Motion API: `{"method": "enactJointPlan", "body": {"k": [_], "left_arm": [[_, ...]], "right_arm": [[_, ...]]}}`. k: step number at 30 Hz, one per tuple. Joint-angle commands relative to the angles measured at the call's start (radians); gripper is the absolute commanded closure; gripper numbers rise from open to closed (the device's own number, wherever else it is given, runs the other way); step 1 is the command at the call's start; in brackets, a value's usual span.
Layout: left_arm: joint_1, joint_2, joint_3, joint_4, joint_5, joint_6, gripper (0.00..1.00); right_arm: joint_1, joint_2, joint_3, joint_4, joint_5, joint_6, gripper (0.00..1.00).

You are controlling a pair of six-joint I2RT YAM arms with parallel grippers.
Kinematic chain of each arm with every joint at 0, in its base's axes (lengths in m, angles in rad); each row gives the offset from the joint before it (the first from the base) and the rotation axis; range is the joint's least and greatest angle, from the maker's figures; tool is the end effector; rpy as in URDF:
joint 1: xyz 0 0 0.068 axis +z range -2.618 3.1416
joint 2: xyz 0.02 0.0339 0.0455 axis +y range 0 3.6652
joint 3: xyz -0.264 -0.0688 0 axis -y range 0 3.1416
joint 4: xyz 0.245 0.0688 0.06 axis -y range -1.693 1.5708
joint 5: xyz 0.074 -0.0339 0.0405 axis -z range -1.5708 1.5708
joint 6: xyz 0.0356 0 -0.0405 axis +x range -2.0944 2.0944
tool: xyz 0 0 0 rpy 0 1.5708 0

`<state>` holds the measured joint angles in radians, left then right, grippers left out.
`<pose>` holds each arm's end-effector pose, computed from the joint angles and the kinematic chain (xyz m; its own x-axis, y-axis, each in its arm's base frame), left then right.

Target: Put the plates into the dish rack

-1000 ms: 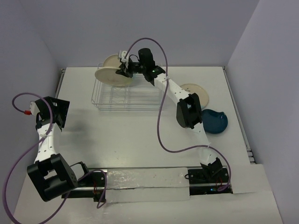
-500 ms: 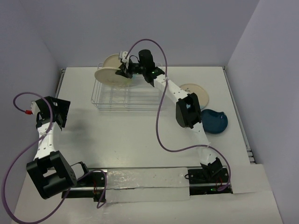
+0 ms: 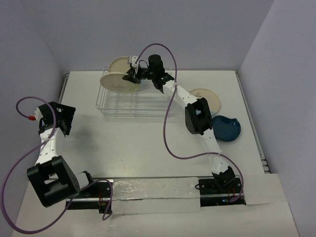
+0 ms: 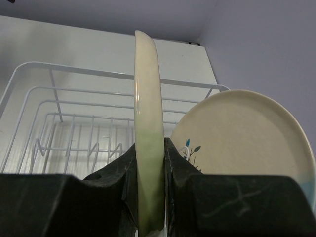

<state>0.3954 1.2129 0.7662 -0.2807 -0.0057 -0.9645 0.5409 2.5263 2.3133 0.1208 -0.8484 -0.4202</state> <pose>0.2364 0.0989 0.2362 -0.0299 -0.9029 -0.4287 -0.7260 0.3145 -0.6116 0.4876 0.3240 0.2638 0.3281 -0.1176 -0.9373 -0.9277 0.1470 -0.3431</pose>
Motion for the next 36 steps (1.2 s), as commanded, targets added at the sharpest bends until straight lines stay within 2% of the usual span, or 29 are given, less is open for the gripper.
{"method": "enactJointPlan", "body": {"k": [1,7,14,17,25,28,30,36], "left_arm": [[-0.001,0.007,0.041,0.037,0.017,0.013,0.01],[-0.001,0.011,0.045,0.035,0.017,0.013,0.01],[-0.001,0.017,0.049,0.026,0.019,0.017,0.01],[-0.001,0.01,0.05,0.025,0.015,0.016,0.01],[-0.001,0.018,0.052,0.028,0.027,0.015,0.01],[-0.002,0.019,0.054,0.025,0.024,0.015,0.01],[-0.001,0.012,0.056,0.026,0.024,0.017,0.01],[-0.002,0.0,0.051,0.029,0.026,0.015,0.01]], "right_arm": [[-0.007,-0.011,-0.018,0.122,0.04,-0.041,0.97],[-0.011,-0.046,-0.119,0.193,0.057,0.005,0.85],[-0.019,-0.039,-0.116,0.26,0.053,0.092,0.8],[-0.021,-0.06,-0.16,0.289,0.075,0.095,0.69],[-0.021,-0.054,-0.163,0.298,0.089,0.096,0.67],[-0.021,-0.047,-0.152,0.302,0.089,0.109,0.59],[-0.021,-0.044,-0.147,0.311,0.096,0.12,0.48],[-0.02,-0.085,-0.174,0.354,0.118,0.156,0.35]]}}
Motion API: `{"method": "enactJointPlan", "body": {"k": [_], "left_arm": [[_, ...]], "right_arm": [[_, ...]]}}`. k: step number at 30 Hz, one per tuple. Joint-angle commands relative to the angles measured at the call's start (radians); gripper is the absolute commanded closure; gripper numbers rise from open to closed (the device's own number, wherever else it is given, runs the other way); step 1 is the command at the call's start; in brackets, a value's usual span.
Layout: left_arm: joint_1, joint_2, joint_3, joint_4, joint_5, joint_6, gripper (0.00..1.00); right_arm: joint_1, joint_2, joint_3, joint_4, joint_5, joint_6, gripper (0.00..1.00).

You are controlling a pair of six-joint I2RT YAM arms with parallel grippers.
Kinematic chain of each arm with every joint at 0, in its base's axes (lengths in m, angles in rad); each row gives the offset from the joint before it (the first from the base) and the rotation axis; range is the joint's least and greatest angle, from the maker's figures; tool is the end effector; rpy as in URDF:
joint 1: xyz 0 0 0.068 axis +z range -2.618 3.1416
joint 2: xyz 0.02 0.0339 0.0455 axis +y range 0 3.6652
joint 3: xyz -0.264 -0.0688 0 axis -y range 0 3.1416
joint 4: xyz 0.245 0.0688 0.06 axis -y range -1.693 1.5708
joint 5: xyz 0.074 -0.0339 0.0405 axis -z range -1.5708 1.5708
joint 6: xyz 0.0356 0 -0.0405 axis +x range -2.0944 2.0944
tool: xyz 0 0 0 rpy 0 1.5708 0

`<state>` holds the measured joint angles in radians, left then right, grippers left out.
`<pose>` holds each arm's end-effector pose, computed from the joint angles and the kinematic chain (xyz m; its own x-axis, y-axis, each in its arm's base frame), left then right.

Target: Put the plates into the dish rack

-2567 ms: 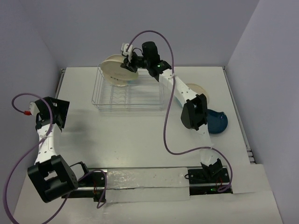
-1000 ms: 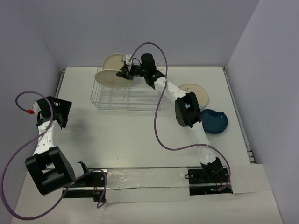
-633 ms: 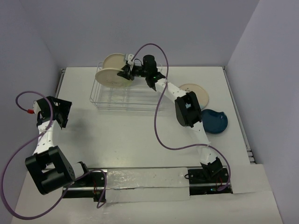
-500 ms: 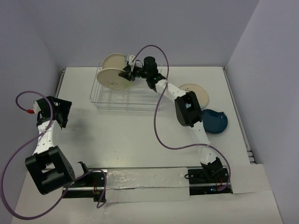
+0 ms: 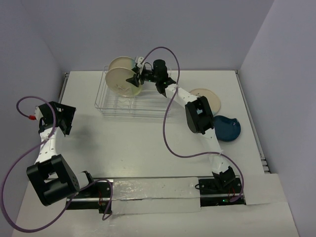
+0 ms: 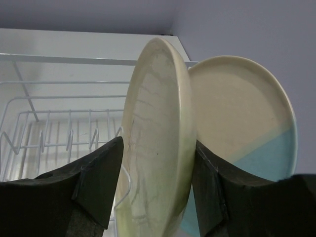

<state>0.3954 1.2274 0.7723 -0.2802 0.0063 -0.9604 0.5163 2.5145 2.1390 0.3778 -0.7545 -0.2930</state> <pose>0.2389 0.0995 0.2348 -0.0428 -0.9058 -0.4216 -0.7256 0.3183 -0.6101 0.4955 0.3093 0.2346 0.2778 -0.0843 -0.9569 -0.9140 0.2833 -0.2903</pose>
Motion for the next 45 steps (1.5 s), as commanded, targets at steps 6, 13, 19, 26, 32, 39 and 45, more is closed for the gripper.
{"method": "enactJointPlan", "body": {"k": [6,13,19,26,32,39,45], "left_arm": [[-0.002,-0.024,0.042,0.027,0.023,0.011,0.01],[-0.003,-0.054,0.05,0.008,0.014,0.014,0.01],[-0.003,-0.083,0.072,-0.027,0.007,0.028,0.01],[-0.011,-0.119,0.086,-0.02,0.056,0.054,0.01],[-0.167,-0.139,0.113,0.009,0.022,0.084,0.01],[-0.424,-0.074,0.202,-0.025,-0.066,0.134,0.01],[-0.573,-0.063,0.2,-0.009,-0.088,0.153,0.01]], "right_arm": [[0.004,-0.171,-0.111,0.183,0.104,0.043,0.18],[0.004,-0.269,-0.206,0.227,0.197,0.078,0.01],[0.004,-0.374,-0.277,0.236,0.335,0.12,0.0],[-0.01,-0.518,-0.413,0.231,0.541,0.162,0.0],[-0.116,-0.794,-0.643,0.08,0.722,0.372,0.0],[-0.286,-0.928,-0.717,-0.321,0.879,0.532,0.0],[-0.485,-0.824,-0.638,-0.583,0.777,0.618,0.0]]}}
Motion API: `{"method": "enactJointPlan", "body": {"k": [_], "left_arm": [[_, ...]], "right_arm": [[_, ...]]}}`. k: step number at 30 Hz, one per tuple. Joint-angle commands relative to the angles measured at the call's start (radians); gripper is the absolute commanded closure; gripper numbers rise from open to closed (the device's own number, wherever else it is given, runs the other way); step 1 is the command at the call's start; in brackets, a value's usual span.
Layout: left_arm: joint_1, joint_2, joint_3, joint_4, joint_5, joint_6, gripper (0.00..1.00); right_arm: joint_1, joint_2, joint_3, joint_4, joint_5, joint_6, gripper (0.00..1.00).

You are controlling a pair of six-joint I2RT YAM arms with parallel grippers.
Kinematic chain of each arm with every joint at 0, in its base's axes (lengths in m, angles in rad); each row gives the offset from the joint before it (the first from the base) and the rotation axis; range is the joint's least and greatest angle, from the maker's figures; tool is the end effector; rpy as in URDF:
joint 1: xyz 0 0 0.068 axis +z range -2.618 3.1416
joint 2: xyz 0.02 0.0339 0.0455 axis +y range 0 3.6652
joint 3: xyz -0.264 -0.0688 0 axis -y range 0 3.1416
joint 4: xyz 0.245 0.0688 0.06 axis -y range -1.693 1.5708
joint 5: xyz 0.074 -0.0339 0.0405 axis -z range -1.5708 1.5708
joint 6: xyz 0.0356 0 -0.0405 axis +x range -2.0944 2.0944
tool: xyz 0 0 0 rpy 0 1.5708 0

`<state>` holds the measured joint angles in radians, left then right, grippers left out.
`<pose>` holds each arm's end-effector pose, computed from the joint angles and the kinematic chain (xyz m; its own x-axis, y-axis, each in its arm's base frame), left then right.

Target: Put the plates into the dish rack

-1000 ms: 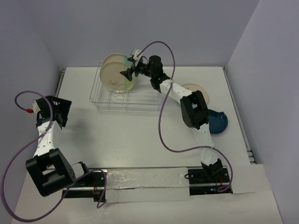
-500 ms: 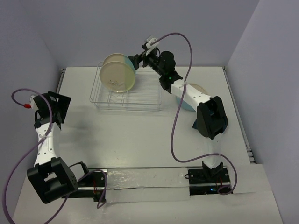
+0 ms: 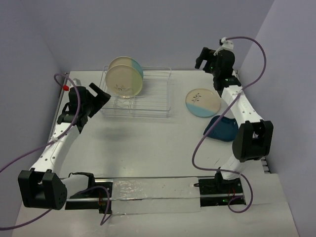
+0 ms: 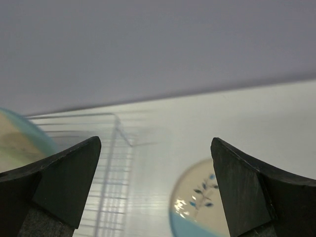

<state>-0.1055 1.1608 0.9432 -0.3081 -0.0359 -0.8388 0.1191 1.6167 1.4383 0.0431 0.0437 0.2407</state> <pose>0.2604 -0.0263 0.3063 -0.3888 -0.7063 -0.5915 -0.3215 0.7057 -0.6314 0.3898 0.0451 0.3780 -0.1481 0.2221 -0.9637 -0.0416 0.9722 0.2305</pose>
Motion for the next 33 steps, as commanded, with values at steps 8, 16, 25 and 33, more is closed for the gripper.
{"method": "enactJointPlan", "body": {"k": [8,16,25,33], "left_arm": [[-0.19,0.029,0.018,0.056,-0.055,0.063,0.01],[-0.254,0.095,0.034,0.096,-0.044,0.109,0.01],[-0.273,0.18,0.082,0.101,-0.037,0.138,0.01],[-0.275,0.234,0.118,0.096,-0.036,0.142,0.01]], "right_arm": [[-0.192,0.366,0.312,-0.534,0.036,0.001,0.0],[-0.277,0.487,0.408,-0.657,-0.018,-0.003,0.09],[-0.331,0.554,0.4,-0.7,-0.103,-0.031,0.27],[-0.346,0.635,0.399,-0.727,-0.145,-0.066,0.37]]}}
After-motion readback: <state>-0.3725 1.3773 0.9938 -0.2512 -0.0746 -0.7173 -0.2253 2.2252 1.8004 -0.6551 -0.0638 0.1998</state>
